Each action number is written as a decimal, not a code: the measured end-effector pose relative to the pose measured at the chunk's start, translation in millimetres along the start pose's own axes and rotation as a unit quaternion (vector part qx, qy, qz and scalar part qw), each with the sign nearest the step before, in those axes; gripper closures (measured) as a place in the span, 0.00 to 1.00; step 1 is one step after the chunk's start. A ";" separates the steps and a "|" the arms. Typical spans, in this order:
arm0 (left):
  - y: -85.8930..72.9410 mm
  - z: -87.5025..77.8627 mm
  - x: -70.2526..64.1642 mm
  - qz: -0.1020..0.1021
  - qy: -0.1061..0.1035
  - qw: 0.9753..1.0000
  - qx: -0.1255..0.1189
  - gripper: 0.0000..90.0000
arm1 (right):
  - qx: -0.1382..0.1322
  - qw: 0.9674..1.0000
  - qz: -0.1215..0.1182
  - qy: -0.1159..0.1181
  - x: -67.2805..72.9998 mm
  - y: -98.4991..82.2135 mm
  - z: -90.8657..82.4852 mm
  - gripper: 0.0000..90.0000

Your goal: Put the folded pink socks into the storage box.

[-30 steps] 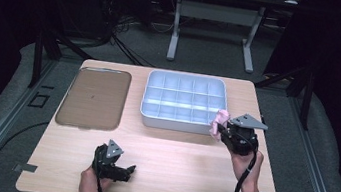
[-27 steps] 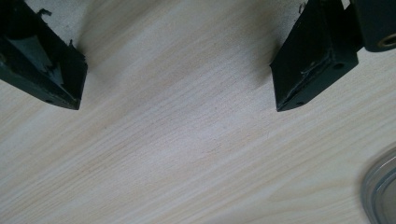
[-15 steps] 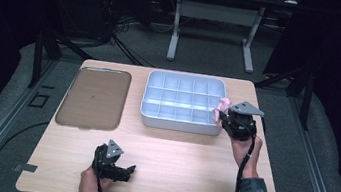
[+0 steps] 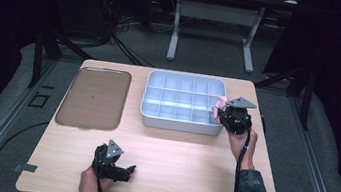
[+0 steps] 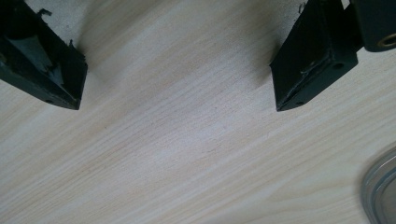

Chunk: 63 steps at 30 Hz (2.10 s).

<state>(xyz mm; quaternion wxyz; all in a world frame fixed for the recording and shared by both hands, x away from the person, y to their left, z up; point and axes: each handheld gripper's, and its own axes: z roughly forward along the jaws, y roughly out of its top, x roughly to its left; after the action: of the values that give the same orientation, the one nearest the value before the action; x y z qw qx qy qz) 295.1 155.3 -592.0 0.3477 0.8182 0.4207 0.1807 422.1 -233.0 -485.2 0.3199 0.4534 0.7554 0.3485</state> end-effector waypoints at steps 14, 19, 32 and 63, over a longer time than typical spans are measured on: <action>0.0 -0.1 -0.1 0.001 0.000 1.000 0.000 0.04 | 0.031 0.999 -0.014 -0.013 -0.8 -9.5 25.4 0.80; 0.0 -0.1 -0.1 0.001 0.000 1.000 0.000 0.04 | 0.045 0.998 -0.030 -0.016 1.7 -12.5 32.1 0.80; 0.0 -0.1 -0.1 0.001 0.000 1.000 0.000 0.04 | 0.060 0.997 -0.050 -0.010 5.2 -15.7 32.8 0.69; 0.0 -0.1 -0.1 0.001 0.000 1.000 -0.001 0.04 | 0.055 0.998 -0.028 0.022 -0.5 -10.4 11.6 0.63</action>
<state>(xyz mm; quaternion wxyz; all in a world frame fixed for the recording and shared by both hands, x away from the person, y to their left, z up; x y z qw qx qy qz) 294.9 155.3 -592.0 0.3481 0.8185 0.4197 0.1810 426.7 -234.3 -500.0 0.2878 0.4409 0.7926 0.3074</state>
